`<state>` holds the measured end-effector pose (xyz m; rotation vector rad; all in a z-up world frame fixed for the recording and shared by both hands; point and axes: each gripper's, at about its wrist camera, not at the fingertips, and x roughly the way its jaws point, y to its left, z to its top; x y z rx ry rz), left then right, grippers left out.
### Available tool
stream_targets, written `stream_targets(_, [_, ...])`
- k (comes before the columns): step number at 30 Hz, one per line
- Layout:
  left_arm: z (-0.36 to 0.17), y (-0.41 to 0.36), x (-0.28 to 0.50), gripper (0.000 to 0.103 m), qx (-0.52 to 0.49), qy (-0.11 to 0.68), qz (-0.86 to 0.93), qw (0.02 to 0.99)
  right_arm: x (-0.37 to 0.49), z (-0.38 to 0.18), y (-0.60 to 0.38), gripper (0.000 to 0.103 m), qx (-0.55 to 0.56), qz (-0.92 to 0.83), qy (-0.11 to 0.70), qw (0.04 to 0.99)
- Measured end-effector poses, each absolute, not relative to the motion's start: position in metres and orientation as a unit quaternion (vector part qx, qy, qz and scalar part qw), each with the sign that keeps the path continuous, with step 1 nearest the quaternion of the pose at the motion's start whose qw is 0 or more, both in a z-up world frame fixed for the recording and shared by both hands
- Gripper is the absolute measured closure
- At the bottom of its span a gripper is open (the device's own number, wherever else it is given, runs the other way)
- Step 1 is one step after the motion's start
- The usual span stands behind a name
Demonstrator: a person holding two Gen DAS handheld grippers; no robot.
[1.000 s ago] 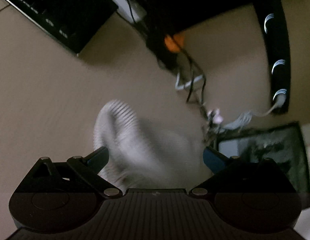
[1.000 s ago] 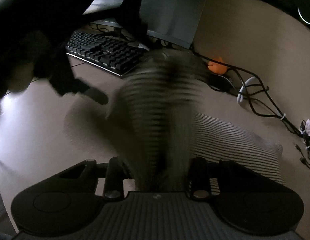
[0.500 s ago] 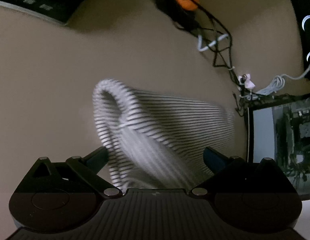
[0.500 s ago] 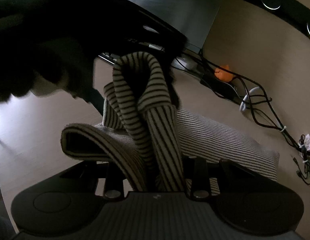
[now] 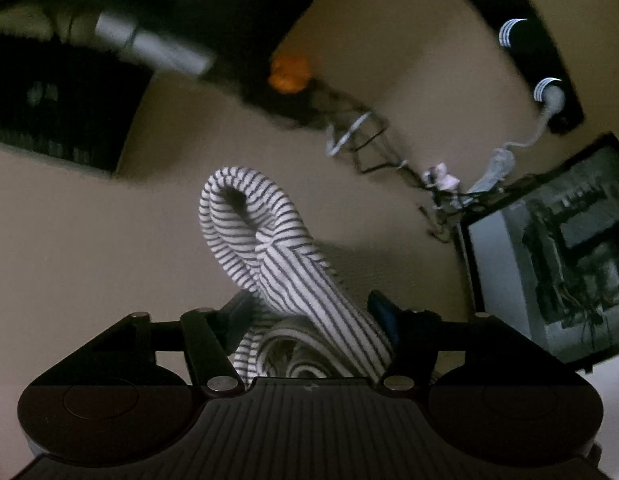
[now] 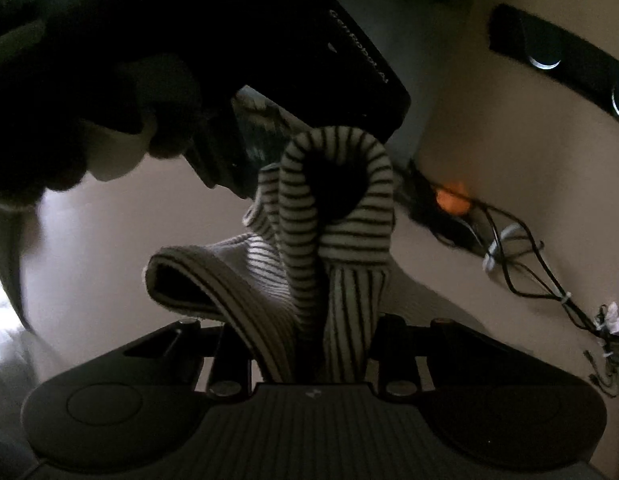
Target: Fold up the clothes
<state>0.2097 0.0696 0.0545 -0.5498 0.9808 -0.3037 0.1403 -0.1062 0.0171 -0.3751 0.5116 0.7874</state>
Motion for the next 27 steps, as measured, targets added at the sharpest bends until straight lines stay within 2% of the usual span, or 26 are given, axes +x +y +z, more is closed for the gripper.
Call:
stream_targets(3, [0.077,0.052,0.213,0.017,-0.246,0.452,-0.163,0.842,0.146,0.039,-0.121,0.078,-0.101,0.389,0.263,0.877])
stream_targets(5, [0.082,0.03,0.223,0.013,-0.232,0.445,-0.189,0.844,0.163,0.043,-0.145,0.078,-0.009,0.381,0.306,0.872])
stream_targets(9, [0.068,-0.025,0.254,0.013,-0.204,0.467,-0.225,0.83,0.194,0.022,-0.203,0.078,0.181,0.352,0.383,0.835])
stream_targets(12, [0.048,-0.066,0.271,0.013,-0.181,0.491,-0.254,0.813,0.198,0.001,-0.242,0.078,0.266,0.321,0.399,0.817])
stream_targets(16, [0.019,-0.105,0.286,0.013,-0.148,0.523,-0.272,0.794,0.192,-0.015,-0.278,0.072,0.292,0.277,0.392,0.827])
stream_targets(21, [0.038,-0.089,0.277,0.009,-0.201,0.48,-0.304,0.798,0.176,-0.025,-0.31,0.057,0.3,0.231,0.394,0.837])
stream_targets(24, [0.05,-0.056,0.265,0.008,-0.223,0.44,-0.275,0.825,0.166,-0.016,-0.319,0.057,0.297,0.221,0.383,0.846])
stream_targets(27, [0.032,-0.033,0.252,0.008,-0.239,0.458,-0.227,0.826,0.157,-0.008,-0.334,0.057,0.294,0.19,0.373,0.859])
